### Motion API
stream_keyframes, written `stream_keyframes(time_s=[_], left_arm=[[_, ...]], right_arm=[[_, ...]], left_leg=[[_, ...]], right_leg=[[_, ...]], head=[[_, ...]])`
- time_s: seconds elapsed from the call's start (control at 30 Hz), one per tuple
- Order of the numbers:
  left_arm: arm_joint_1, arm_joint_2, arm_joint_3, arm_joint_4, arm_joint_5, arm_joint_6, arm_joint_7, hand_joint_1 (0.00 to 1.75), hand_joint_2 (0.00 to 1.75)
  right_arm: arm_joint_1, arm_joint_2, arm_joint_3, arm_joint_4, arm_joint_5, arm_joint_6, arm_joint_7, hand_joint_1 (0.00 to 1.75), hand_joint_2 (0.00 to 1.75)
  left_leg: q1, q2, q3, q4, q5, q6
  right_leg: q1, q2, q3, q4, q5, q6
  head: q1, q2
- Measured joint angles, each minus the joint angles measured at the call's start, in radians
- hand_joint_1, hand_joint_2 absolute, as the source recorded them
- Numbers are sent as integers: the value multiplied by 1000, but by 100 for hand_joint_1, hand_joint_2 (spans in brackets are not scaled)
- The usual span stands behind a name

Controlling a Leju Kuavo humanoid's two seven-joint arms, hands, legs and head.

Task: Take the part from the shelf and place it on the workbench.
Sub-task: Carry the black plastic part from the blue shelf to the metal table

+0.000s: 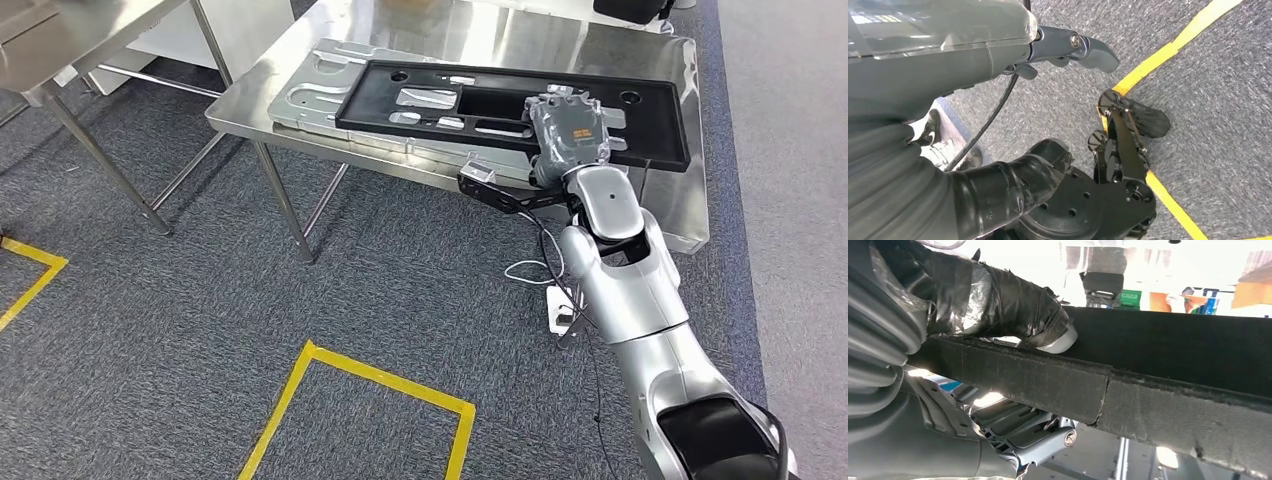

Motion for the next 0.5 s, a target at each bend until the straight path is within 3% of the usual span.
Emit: stream_keyframes(time_s=[0.13, 0.27, 0.33, 0.4, 0.43, 0.47, 0.5], left_arm=[[-11, 0, 19, 7, -20, 6, -20, 0, 175], [-15, 0, 26, 12, -21, 17, -26, 0, 175], [-17, 0, 28, 14, -20, 18, -27, 0, 175], [-19, 0, 31, 15, -19, 16, -28, 0, 175], [-19, 0, 32, 16, -18, 12, -28, 0, 175], [-20, 0, 33, 18, -18, 6, -28, 0, 175], [-21, 0, 36, 20, -20, -3, -28, 0, 175]], right_arm=[[0, 4, 11, 0, -1, 1, 0, 175, 175], [0, 6, 12, 0, -2, 0, 2, 175, 175], [-3, 6, 12, 0, -2, 0, 2, 175, 175], [-4, 5, 12, 0, -2, -1, 2, 175, 175], [-2, 5, 12, 1, -3, -1, 2, 175, 175], [-1, 5, 12, 2, -3, -1, 2, 175, 175], [0, 5, 12, 2, -2, -1, 2, 175, 175]], left_leg=[[-3, -1, -6, 7, -4, 6], [1, 1, 5, -15, -4, 26], [4, 3, 17, -22, 1, 32], [5, 4, 18, -22, 0, 33], [6, 4, 19, -22, -2, 32], [7, 4, 22, -21, -5, 29], [9, 4, 26, -20, -9, 26]], right_leg=[[-4, -1, -1, -2, 3, 6], [-6, 1, -5, 26, 5, 21], [-7, 3, -39, 97, -45, 24], [-7, 5, -100, 219, -107, 29], [-9, 5, -123, 262, -122, 31], [-10, 5, -132, 272, -116, 33], [-12, 4, -120, 242, -90, 35]], head=[[0, 0], [0, 0], [0, 0], [0, 0], [0, 0], [0, 0], [0, 0]])
